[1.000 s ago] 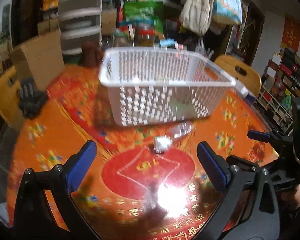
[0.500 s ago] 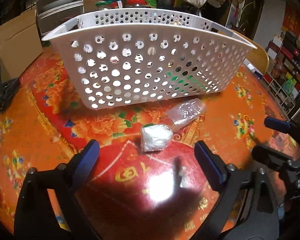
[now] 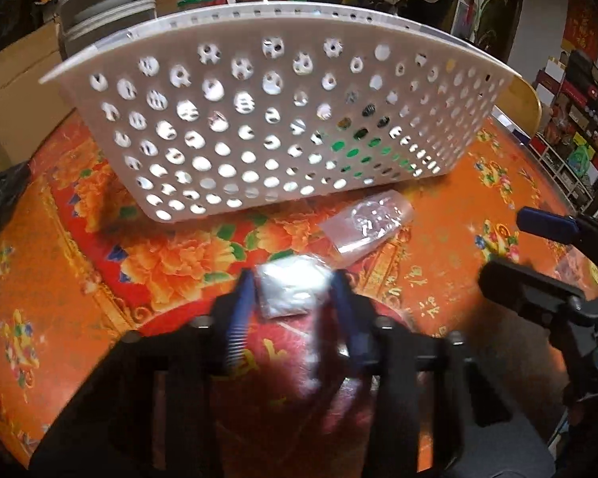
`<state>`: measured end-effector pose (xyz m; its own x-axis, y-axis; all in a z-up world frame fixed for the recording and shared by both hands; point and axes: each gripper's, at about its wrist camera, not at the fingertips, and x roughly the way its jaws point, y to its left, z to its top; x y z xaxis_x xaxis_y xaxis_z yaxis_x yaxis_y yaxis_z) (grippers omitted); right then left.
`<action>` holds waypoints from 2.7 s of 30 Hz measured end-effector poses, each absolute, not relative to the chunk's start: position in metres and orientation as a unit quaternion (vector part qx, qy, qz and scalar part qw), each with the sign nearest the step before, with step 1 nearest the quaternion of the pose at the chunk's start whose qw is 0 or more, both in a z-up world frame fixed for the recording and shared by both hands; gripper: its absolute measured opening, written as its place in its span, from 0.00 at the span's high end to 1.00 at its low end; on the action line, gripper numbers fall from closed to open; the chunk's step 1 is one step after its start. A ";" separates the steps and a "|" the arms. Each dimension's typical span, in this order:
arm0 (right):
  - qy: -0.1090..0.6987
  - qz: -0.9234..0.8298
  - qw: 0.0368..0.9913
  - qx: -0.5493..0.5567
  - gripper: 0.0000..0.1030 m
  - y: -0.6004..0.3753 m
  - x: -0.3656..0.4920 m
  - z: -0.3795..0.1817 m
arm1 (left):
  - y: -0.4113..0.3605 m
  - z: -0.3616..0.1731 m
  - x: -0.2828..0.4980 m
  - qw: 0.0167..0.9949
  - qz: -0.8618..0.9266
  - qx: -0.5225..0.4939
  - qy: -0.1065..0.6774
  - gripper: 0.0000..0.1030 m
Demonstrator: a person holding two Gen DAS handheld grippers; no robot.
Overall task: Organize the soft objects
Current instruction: 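Grasp the white crumpled packet with the left tool while the right tool grasps the clear bag, then lift the white packet with the left tool while the right tool lifts the clear bag toward the basket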
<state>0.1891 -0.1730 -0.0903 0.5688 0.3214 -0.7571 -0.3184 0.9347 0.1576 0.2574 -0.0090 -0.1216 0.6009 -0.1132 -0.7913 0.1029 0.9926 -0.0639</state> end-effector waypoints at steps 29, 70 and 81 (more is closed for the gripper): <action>0.448 0.181 0.873 -0.073 0.45 -0.082 0.232 -0.118 | 0.048 -0.130 0.256 0.897 -0.025 -0.038 0.439 0.68; 0.323 0.191 0.924 -0.072 0.46 -0.174 0.152 0.038 | 0.040 0.051 0.180 0.943 -0.067 -0.022 0.324 0.68; 0.377 0.185 0.903 -0.091 0.46 -0.153 0.251 0.052 | 0.053 0.082 0.291 0.918 -0.059 -0.060 0.388 0.68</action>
<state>0.2514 -0.1531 0.0518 0.6480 0.2647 -0.7141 -0.4020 0.9153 -0.0255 0.2911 0.0526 0.0820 0.6919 -0.1555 -0.7050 0.0622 0.9857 -0.1564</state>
